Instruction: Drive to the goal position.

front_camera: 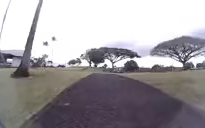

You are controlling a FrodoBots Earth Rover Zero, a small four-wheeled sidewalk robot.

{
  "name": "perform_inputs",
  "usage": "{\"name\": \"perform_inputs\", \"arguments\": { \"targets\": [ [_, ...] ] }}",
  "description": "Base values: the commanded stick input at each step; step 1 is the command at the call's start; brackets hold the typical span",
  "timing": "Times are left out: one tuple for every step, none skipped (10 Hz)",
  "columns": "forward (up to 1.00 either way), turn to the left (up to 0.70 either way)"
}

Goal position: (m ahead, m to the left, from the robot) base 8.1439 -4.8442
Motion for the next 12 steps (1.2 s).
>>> {"name": "perform_inputs", "arguments": {
  "targets": [
    [0.80,0.00],
    [0.80,0.00],
    [0.80,-0.01],
    [0.80,-0.06],
    [0.80,-0.16],
    [0.80,-0.29],
    [0.80,-0.11],
    [0.80,-0.05],
    [0.80,0.00],
    [0.80,0.00],
    [0.80,0.00],
    [0.80,0.00]
  ]
}}
